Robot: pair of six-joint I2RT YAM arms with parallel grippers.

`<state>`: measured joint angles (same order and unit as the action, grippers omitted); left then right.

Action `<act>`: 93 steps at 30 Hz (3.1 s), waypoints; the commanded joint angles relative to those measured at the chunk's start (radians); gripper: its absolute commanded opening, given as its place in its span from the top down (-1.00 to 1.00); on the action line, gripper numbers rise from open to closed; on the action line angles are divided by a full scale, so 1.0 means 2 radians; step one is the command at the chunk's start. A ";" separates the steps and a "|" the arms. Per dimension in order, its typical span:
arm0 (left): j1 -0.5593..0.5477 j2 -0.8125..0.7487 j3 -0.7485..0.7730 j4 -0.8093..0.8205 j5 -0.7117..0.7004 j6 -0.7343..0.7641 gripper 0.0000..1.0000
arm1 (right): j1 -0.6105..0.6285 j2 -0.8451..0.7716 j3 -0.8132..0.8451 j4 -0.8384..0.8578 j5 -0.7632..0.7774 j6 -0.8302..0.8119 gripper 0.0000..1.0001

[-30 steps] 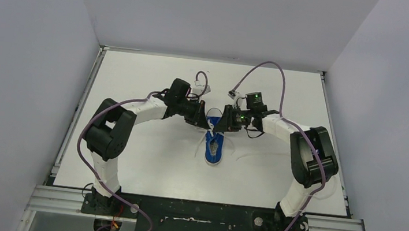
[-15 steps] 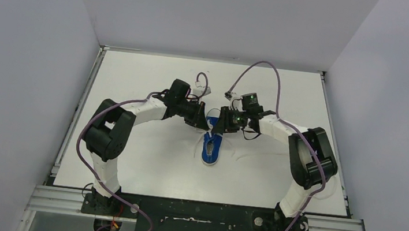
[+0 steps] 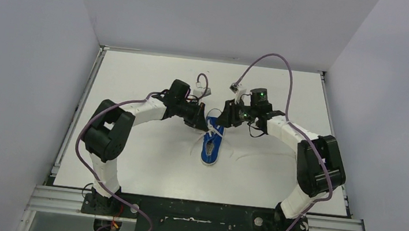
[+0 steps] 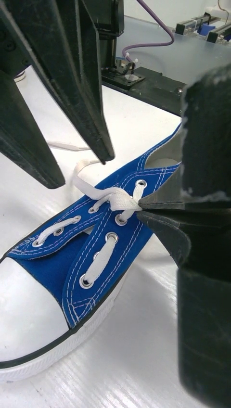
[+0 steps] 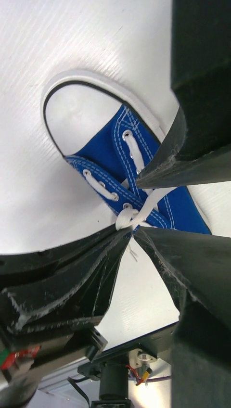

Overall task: Tie the shoes
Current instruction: Cross the shoelace with the shoelace.

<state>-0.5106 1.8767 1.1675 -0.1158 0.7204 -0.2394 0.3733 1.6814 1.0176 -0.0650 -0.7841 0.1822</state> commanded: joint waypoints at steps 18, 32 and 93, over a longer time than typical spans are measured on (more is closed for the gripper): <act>-0.002 -0.026 0.004 -0.017 0.030 0.059 1.00 | -0.001 0.075 0.000 0.170 -0.121 0.071 0.29; -0.002 -0.029 0.004 -0.008 0.031 0.060 1.00 | -0.001 0.083 0.002 0.138 -0.114 0.049 0.37; 0.017 0.002 -0.037 0.147 0.004 -0.086 1.00 | 0.014 0.015 -0.058 0.172 -0.107 0.127 1.00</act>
<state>-0.4950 1.9129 1.1004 0.0662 0.7868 -0.3801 0.3820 1.7897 0.9337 0.1986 -0.9833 0.3840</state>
